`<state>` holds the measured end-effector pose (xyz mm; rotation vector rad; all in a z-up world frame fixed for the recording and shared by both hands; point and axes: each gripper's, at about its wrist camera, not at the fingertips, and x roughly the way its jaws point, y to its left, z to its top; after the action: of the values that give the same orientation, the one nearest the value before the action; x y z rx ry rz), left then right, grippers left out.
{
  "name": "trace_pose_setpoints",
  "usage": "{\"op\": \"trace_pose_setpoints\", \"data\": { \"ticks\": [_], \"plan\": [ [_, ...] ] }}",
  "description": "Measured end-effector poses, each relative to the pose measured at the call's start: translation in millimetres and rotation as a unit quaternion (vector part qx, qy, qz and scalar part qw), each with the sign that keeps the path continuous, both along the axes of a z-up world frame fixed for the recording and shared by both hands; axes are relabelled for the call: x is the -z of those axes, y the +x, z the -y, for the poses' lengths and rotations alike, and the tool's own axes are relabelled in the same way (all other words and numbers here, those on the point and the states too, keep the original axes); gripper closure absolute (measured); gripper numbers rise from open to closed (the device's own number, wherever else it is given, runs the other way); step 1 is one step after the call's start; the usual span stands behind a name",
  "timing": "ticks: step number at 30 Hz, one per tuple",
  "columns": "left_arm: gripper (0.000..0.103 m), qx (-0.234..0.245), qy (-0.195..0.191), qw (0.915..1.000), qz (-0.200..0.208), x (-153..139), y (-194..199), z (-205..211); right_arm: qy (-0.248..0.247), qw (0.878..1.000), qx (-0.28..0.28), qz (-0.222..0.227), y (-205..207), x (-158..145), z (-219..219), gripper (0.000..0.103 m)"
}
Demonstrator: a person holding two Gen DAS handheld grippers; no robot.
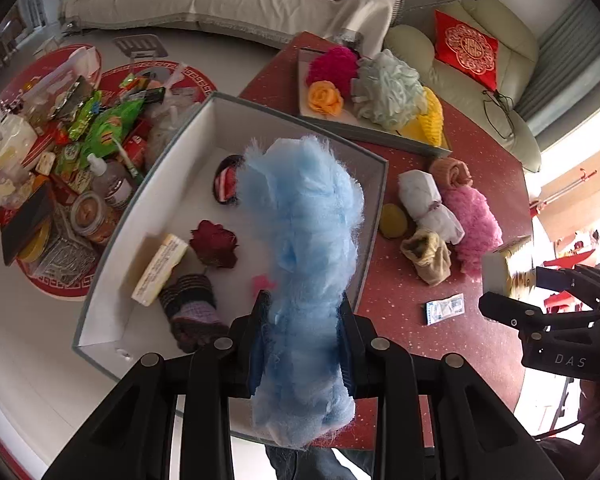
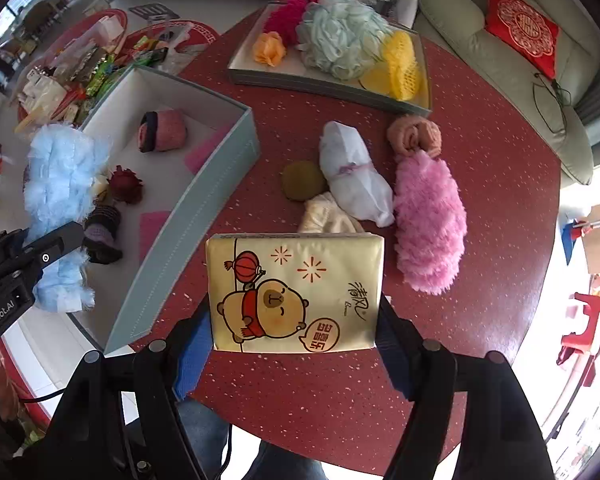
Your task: Organize soft objects
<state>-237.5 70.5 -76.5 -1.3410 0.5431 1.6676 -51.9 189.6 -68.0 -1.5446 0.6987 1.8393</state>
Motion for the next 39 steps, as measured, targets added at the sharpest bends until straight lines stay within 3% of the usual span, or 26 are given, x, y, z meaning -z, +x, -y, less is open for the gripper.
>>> {"op": "trace_pose_setpoints", "data": {
  "ticks": [14,27,39],
  "plan": [
    [0.072,-0.057,-0.035,0.9977,-0.009,18.1,-35.9,34.7,-0.003,0.995,-0.099,-0.019,-91.8,-7.7,26.3,0.027],
    [0.072,-0.052,-0.051,0.9973,0.000,35.9,-42.0,34.1,-0.007,0.991,-0.131,-0.007,-120.9,-4.3,35.7,0.027],
    [0.072,-0.025,-0.049,0.9985,0.000,34.4,-42.7,26.5,-0.010,0.991,-0.132,-0.006,-136.0,-3.7,34.4,0.027]
  ]
}}
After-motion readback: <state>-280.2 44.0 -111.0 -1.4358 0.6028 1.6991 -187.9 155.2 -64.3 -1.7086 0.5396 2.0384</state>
